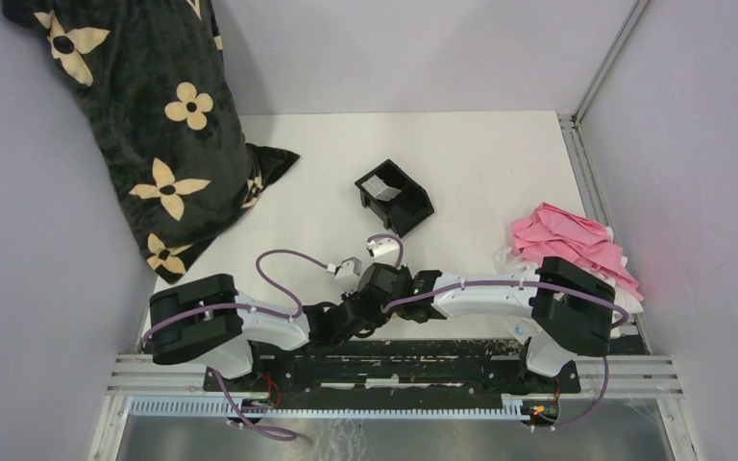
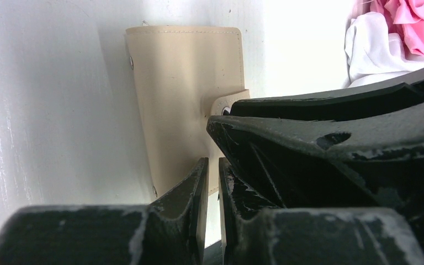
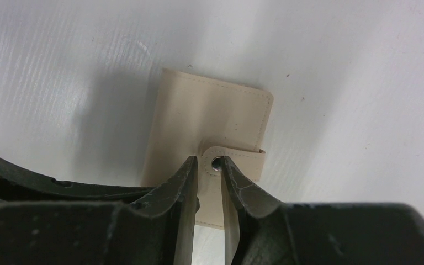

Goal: Put the credit cards into the card holder
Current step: Close the card holder at the center of the board.

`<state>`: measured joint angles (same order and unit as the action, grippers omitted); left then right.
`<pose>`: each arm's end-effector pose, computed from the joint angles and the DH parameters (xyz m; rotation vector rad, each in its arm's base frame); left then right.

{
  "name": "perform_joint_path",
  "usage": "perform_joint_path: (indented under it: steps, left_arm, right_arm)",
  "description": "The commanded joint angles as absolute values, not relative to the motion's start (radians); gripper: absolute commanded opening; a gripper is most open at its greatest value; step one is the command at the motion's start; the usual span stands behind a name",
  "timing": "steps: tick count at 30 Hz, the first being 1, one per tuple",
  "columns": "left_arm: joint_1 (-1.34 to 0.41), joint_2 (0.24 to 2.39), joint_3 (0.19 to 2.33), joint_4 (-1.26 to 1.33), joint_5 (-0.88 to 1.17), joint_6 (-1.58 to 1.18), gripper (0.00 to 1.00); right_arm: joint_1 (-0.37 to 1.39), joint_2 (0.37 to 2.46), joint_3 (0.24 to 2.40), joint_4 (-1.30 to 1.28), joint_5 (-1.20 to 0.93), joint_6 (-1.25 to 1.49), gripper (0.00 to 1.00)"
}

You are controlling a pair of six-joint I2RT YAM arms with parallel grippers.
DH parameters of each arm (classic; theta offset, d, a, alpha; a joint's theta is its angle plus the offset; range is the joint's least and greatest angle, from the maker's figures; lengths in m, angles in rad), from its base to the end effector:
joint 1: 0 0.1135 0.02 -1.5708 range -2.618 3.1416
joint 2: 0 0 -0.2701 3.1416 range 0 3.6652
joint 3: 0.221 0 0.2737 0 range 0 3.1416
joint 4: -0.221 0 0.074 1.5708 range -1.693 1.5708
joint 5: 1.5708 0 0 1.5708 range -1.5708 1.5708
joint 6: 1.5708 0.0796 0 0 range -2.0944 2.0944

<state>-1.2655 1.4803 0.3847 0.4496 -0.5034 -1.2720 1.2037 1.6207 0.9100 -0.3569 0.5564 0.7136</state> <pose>0.1226 -0.2611 0.0860 -0.2963 2.2537 -0.9005 0.1624 0.3053 0.1305 -0.4124 2.3772 0.1113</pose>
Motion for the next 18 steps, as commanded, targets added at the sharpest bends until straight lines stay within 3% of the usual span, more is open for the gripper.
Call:
perform_joint_path:
  steps: [1, 18]
  left_arm:
    - [-1.283, 1.526, 0.383, 0.387, -0.468, -1.298, 0.2]
    - [-1.29, 1.534, 0.382, 0.391, -0.469, -1.306, 0.2]
  right_arm:
    - [1.221, 1.642, 0.93, -0.357, 0.566, 0.734, 0.29]
    - [1.242, 1.701, 0.988, -0.419, 0.606, 0.725, 0.32]
